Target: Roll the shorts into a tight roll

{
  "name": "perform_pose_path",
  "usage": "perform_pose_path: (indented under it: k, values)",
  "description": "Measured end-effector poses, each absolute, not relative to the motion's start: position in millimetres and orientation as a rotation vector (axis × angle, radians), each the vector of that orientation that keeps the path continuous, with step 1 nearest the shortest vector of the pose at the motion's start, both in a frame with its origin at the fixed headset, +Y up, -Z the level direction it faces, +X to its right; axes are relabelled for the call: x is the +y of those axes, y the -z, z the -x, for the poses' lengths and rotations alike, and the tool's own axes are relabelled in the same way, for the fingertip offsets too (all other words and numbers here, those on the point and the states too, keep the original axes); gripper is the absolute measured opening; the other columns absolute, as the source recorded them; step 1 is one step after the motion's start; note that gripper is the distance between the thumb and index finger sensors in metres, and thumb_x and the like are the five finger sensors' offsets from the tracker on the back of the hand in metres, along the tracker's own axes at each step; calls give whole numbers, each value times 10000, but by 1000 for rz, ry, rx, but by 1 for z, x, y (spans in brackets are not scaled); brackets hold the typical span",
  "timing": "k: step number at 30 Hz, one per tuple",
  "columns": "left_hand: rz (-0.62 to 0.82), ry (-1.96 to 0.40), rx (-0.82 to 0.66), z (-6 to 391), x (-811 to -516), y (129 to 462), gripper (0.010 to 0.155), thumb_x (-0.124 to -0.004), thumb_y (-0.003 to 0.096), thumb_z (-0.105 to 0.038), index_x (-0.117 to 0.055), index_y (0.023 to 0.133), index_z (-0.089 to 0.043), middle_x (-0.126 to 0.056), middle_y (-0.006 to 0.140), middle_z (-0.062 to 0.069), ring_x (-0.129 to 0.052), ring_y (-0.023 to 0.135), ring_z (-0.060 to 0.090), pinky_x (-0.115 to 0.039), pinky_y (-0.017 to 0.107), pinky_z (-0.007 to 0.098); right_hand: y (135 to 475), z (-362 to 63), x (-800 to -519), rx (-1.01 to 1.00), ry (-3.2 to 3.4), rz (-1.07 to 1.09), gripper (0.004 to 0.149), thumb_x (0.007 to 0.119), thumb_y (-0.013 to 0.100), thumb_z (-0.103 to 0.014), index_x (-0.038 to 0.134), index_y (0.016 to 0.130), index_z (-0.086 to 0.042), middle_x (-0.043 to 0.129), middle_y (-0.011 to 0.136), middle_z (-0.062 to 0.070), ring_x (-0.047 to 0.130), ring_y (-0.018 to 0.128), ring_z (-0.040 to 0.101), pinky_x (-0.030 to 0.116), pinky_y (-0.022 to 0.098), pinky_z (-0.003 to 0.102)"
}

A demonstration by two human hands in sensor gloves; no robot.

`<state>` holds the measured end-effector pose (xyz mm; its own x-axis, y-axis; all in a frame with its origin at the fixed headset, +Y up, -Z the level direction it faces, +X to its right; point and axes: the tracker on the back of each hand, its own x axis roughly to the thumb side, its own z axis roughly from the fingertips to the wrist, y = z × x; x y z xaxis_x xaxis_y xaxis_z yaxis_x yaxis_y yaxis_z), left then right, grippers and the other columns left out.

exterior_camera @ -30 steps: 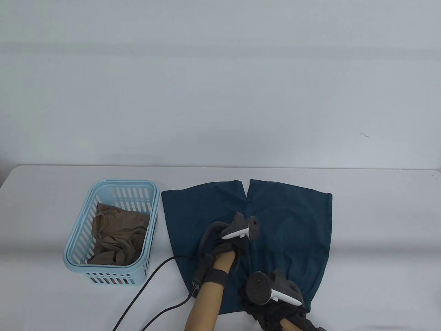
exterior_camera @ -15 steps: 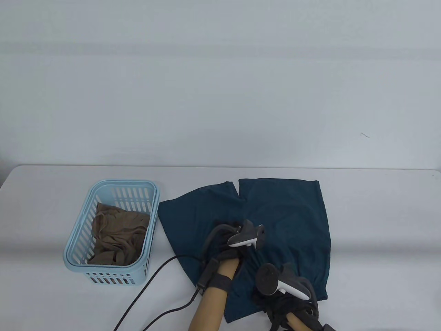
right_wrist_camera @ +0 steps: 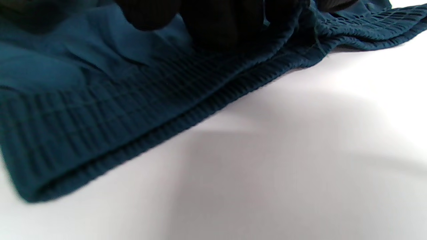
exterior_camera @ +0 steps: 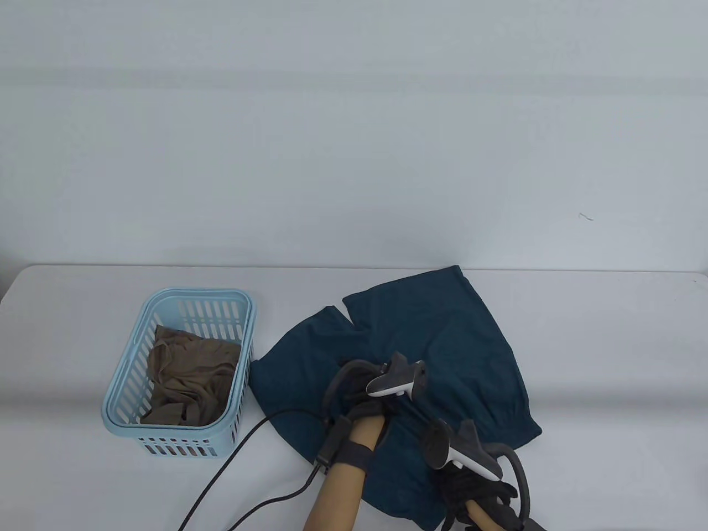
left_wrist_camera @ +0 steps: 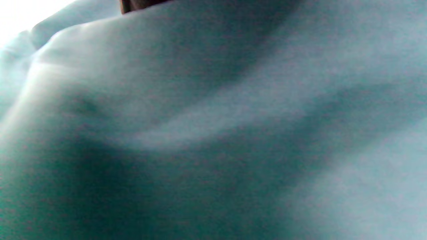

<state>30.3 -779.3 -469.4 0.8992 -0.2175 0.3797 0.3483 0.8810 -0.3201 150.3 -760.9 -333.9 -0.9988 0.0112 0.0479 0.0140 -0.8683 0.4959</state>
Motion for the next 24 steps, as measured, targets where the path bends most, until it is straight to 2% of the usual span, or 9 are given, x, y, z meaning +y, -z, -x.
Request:
perform_pose_path:
  k: [2, 3, 8, 11, 15, 24]
  values:
    - [366, 327, -363, -33, -779, 468, 502, -603, 555, -311, -566, 990, -61, -363, 1140, 201, -451, 1057, 485, -344, 688, 748, 335, -153, -763, -832, 3033, 37, 562, 586, 546, -377, 582, 1009, -58, 426, 1133, 150, 321, 1048, 456, 359, 719, 654]
    - [367, 344, -364, -34, -778, 468, 495, -603, 555, -313, -584, 981, -61, -380, 1142, 194, -456, 1060, 492, -348, 690, 746, 335, -153, -764, -847, 3022, 11, 578, 585, 547, -379, 552, 1019, -47, 387, 1137, 156, 287, 1048, 459, 338, 722, 657]
    - [378, 330, -367, -37, -775, 468, 465, -612, 553, -316, -645, 936, -53, -561, 1108, 176, -591, 1042, 487, -388, 692, 744, 336, -156, -765, -837, 2982, -33, 604, 583, 545, -385, 529, 1023, -20, 351, 1140, 173, 244, 1049, 469, 318, 722, 663]
    - [392, 291, -378, -34, -773, 469, 450, -614, 549, -319, -671, 911, -58, -632, 1070, 191, -685, 1004, 469, -406, 686, 744, 336, -158, -765, -843, 2972, -55, 608, 583, 545, -386, 536, 1021, -10, 373, 1132, 197, 293, 1044, 476, 332, 719, 666]
    - [385, 296, -392, -31, -772, 466, 450, -612, 548, -331, -679, 911, -73, -662, 1051, 190, -779, 960, 414, -425, 682, 744, 336, -158, -764, -845, 2974, -69, 609, 585, 545, -386, 550, 1013, 1, 401, 1115, 235, 342, 1029, 501, 372, 712, 663]
    - [395, 327, -361, -24, -770, 446, 447, -620, 546, -351, -706, 905, -99, -731, 1009, 196, -873, 885, 377, -481, 680, 729, 335, -160, -763, -843, 2959, -96, 611, 586, 543, -390, 560, 1005, 9, 421, 1099, 262, 386, 1013, 519, 409, 703, 661]
